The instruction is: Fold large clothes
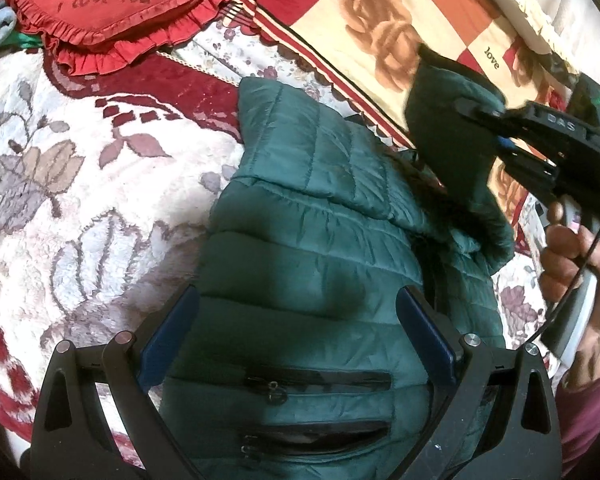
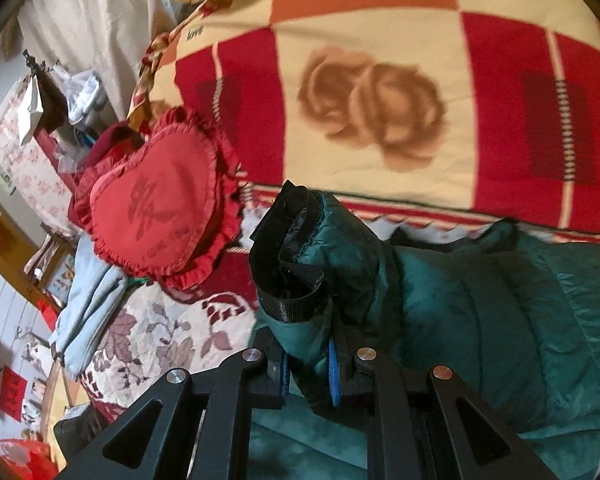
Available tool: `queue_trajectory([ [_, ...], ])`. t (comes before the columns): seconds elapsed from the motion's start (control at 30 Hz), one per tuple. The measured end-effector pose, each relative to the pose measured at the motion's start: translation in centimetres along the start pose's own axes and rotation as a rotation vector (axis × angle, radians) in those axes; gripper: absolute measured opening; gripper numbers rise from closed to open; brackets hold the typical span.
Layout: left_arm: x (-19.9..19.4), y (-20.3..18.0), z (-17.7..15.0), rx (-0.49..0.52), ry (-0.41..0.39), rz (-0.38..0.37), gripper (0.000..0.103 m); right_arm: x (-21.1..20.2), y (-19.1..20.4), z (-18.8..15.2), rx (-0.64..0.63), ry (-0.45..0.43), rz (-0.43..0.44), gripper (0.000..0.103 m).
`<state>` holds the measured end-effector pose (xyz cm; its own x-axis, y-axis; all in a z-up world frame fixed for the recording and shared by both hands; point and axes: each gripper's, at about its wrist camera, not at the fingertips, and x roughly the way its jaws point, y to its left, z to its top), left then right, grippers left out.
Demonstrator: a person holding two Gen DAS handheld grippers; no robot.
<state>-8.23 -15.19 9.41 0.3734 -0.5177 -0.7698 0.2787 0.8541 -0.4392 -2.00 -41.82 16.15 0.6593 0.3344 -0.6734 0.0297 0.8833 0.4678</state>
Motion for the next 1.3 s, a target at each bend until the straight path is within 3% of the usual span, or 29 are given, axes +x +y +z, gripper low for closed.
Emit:
queue_trajectory([
  [0.53, 0.4, 0.8, 0.2, -0.017, 0.001, 0.004, 0.100, 8.8, 0.6, -2.8, -0.006, 0.166, -0.047, 0.015],
  [0.6, 0.5, 0.7, 0.1, -0.020, 0.003, 0.003, 0.100, 9.7, 0.7, -3.4, -0.013, 0.192, -0.050, 0.025],
  [0.67, 0.5, 0.6, 0.1, -0.019, 0.001, 0.004, 0.100, 9.8, 0.8, -3.7, -0.005, 0.191, -0.023, 0.064],
  [0.73, 0.3, 0.5, 0.1, -0.017, -0.004, 0.007, 0.100, 9.5, 1.4, -3.7, -0.016, 0.185, -0.019, 0.071],
  [0.97, -0.3, -0.6, 1.1, -0.013, -0.040, -0.002, 0.100, 3.3, 1.0, -2.8, -0.015, 0.111, 0.015, 0.072],
  [1.1, 0.2, -2.1, 2.5, 0.000, -0.059, -0.002, 0.100, -1.9, -2.8, -3.0, 0.055, 0.068, 0.017, 0.073],
  [1.3, 2.7, -4.2, 5.4, 0.031, -0.079, 0.054, 0.100, -7.6, -8.6, -4.1, 0.095, 0.026, -0.078, 0.074],
])
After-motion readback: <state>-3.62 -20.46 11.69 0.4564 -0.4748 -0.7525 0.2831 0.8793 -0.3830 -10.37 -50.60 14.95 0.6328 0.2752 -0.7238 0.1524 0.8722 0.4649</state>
